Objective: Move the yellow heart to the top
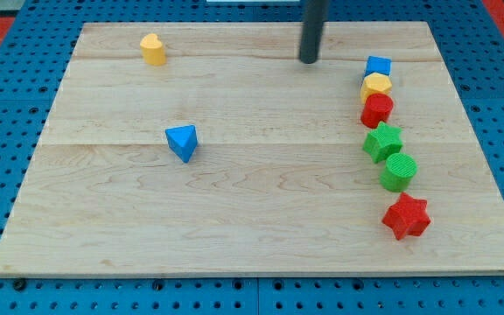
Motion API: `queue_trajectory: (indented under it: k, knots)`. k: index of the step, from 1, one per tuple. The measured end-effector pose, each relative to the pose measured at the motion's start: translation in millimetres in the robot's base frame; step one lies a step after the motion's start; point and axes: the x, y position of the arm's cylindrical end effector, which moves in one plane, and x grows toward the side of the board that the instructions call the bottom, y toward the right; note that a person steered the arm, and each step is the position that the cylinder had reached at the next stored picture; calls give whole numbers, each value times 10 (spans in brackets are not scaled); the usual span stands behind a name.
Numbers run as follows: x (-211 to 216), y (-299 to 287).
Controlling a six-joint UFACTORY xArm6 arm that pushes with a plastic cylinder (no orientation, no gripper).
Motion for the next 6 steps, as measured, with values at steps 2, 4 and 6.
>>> queue_trajectory:
  k: [2,4,6]
  knots:
    - [266,-1879]
    - [-217,-2420]
    - [-209,-730]
